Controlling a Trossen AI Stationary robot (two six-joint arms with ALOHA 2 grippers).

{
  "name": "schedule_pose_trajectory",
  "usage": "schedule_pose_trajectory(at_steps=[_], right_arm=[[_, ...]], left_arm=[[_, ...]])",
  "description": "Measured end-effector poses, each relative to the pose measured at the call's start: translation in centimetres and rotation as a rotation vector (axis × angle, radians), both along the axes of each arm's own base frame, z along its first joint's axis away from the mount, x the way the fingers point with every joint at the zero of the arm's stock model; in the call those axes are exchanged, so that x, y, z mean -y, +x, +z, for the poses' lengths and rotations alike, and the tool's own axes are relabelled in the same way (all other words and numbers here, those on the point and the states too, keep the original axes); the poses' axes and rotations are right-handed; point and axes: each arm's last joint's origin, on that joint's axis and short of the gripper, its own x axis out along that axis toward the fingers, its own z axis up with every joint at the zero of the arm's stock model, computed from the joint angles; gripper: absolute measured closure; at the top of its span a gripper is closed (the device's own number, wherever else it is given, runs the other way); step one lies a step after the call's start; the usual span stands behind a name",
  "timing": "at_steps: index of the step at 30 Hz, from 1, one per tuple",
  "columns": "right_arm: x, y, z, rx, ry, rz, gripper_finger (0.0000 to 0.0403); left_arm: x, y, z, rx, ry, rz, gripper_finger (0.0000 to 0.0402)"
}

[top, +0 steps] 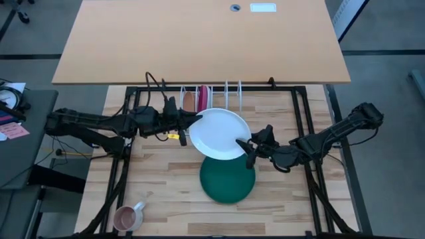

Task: Sort dishes
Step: Put the white plate in the dish rack

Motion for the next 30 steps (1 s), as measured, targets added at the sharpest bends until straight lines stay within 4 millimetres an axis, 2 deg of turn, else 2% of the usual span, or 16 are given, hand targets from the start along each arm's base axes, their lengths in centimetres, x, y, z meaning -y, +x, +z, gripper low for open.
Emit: schedule_pose_trajectory(at_steps=[4,6,14,20,25,30], right_arm=[[0.1,-0.1,0.1,0.011,-0.001,-0.026,0.0332],[0.1,-0.3,0.2,0.020,0.001,-0.040,0.0359],[-0.1,-0.5,0.2,-0.014,-0.052,-0.037,0.0359],[-0.5,-0.9,0.3,-0.022,-0.062,-0.004,0.0360],[-0.8,-1.2,0.7,0.006,-0.055,-0.008,0.0360],[-0.8,-1.4,0.8,0.008,-0.054,-0.008,0.0360]], left_arm=[[0.0,0.0,0.0,-0.005,0.019,0.001,0.0401],[0.0,-0.1,0.1,-0.005,0.035,0.004,0.0399],[0.5,0.0,0.1,0.013,-0.048,-0.097,0.0325],[1.1,0.0,-0.9,-0.101,-0.038,-0.206,0.0274],[1.1,-0.1,-2.2,-0.234,-0.033,-0.226,0.0265],[1.1,-0.3,-2.8,-0.295,-0.042,-0.224,0.0270]])
